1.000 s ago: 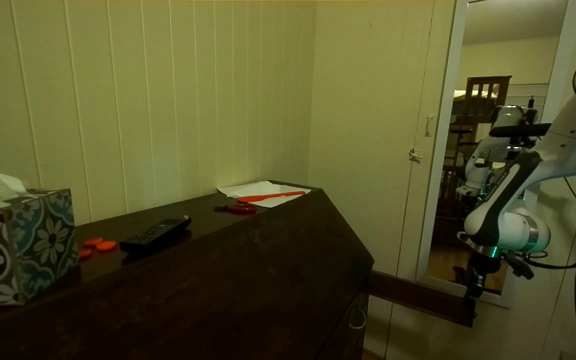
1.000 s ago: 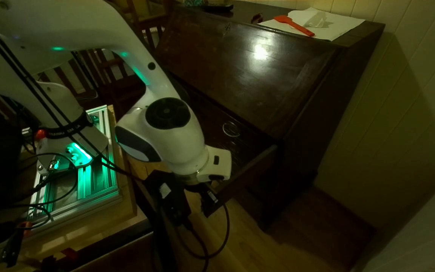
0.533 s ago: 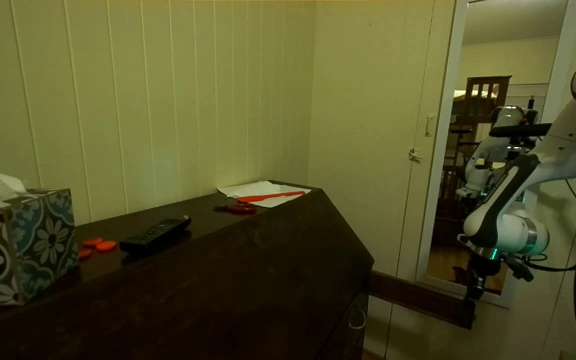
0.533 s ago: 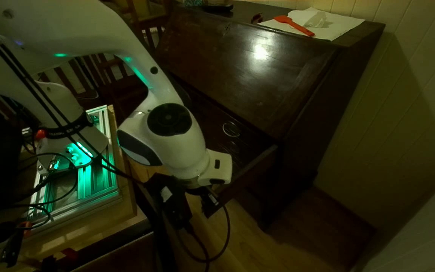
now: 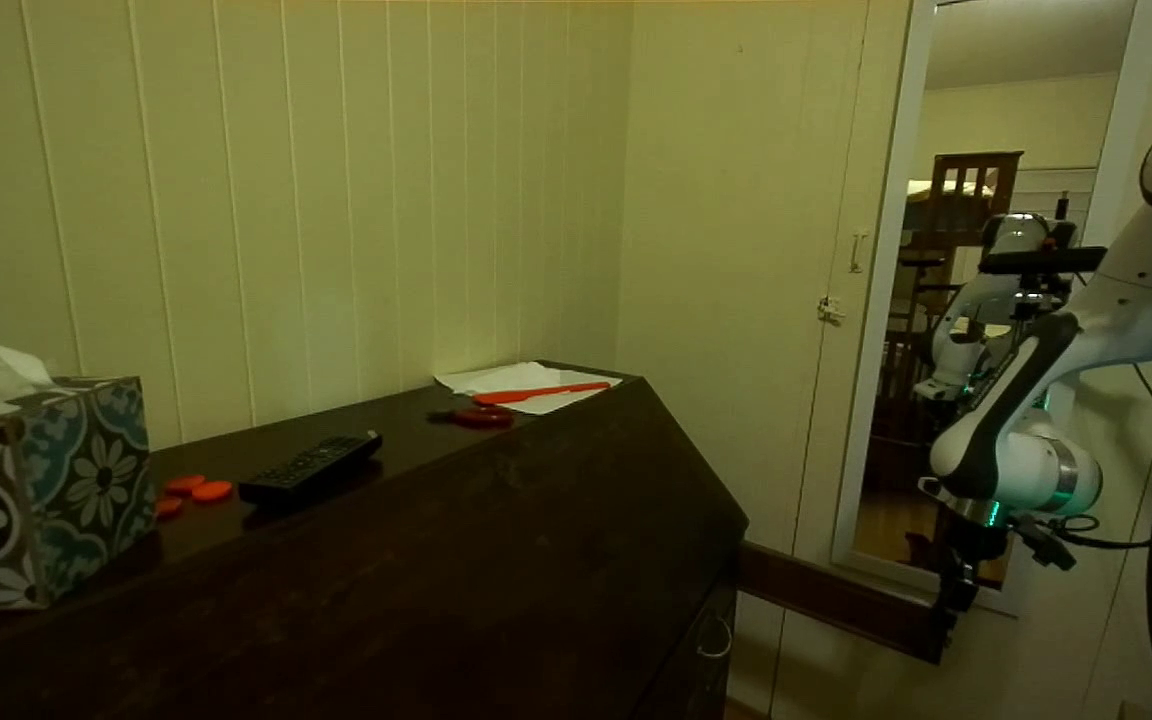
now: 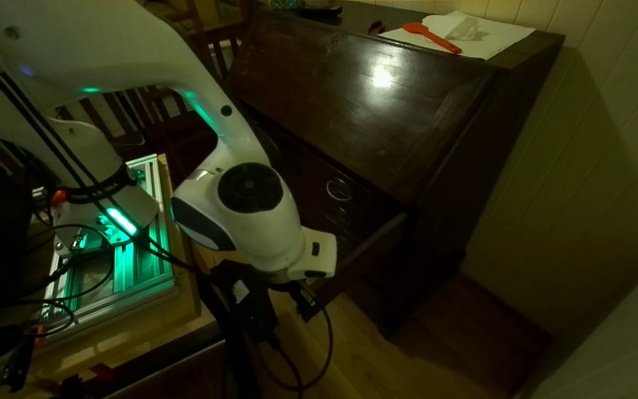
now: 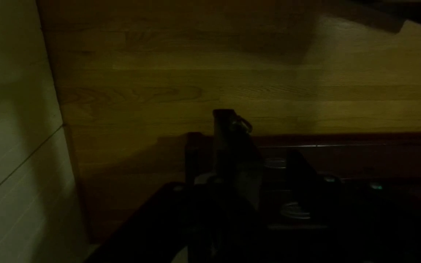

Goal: Push out the compartment on the far right side of the dresser

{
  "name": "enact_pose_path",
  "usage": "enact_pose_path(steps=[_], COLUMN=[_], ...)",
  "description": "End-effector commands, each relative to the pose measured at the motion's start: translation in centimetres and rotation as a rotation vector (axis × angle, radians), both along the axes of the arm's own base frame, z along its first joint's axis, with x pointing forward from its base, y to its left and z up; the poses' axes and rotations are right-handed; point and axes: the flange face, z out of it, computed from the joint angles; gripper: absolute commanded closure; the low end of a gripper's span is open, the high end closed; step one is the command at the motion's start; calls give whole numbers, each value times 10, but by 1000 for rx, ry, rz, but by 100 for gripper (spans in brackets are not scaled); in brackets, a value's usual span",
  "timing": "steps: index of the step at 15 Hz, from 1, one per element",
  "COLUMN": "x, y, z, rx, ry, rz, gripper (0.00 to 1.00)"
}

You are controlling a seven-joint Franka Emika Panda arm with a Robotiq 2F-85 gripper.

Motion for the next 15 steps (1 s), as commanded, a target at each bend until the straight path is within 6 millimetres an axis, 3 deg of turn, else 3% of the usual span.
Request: enact_pose_path(steps=[1,4,5,10,15], x=[-11,-14,-15,-12,-1], y=[9,19,24,48,95], z=[3,14,20,63,100], rx=[23,-7,-17,-96,-104], ry=[20,13,10,-22,-4], rz=[26,23,23,19,-37], gripper=[23,3,1,0,0])
